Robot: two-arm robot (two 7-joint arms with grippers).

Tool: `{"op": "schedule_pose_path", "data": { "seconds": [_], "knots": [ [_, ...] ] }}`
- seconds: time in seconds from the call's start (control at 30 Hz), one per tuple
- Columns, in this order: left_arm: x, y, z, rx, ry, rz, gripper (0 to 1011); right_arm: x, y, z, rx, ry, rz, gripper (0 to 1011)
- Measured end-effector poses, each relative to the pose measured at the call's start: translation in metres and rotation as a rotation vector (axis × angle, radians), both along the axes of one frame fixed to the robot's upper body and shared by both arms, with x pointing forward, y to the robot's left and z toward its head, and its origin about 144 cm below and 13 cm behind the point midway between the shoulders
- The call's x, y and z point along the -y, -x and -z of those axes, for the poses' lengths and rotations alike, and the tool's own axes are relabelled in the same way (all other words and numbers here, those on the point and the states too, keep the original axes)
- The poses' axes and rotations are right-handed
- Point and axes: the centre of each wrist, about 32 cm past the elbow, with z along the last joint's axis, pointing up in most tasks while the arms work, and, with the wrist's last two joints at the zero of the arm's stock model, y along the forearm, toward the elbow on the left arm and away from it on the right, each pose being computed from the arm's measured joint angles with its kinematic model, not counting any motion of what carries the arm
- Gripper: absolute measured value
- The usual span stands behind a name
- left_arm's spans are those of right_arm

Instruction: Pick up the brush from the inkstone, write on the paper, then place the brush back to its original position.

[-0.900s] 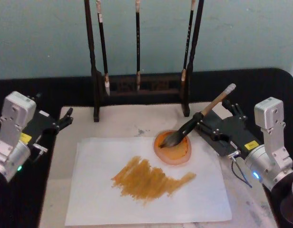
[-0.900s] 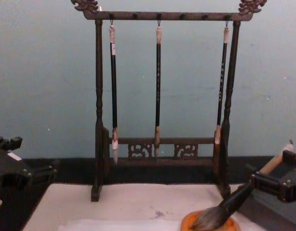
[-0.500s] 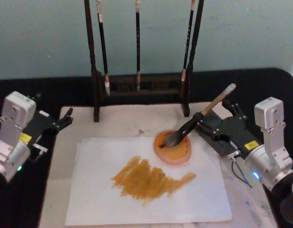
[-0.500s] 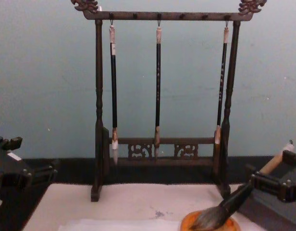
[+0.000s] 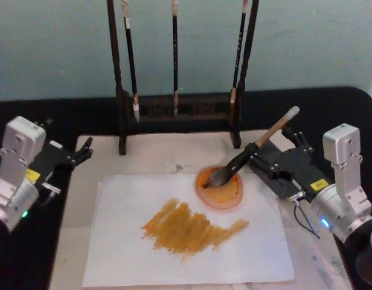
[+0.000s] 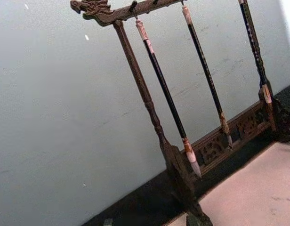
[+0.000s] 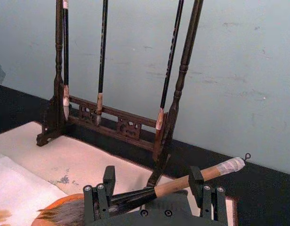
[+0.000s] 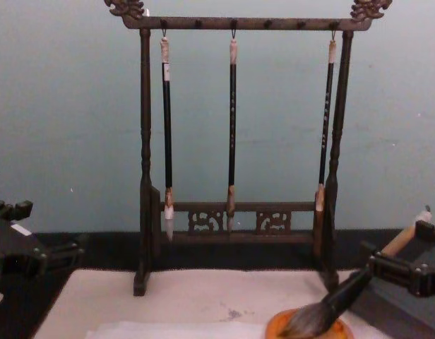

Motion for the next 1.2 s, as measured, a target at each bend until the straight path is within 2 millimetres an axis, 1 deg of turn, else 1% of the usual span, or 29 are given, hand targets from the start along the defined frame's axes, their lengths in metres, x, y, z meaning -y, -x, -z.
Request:
{"op": "schedule_pose_path", "data": {
  "seconds": [1.2],
  "knots": [
    [0.0,0.0,0.0,0.0,0.0,0.0,1010,0.0,0.0,0.0,0.0,0.0,0.0,1000]
  ]
}}
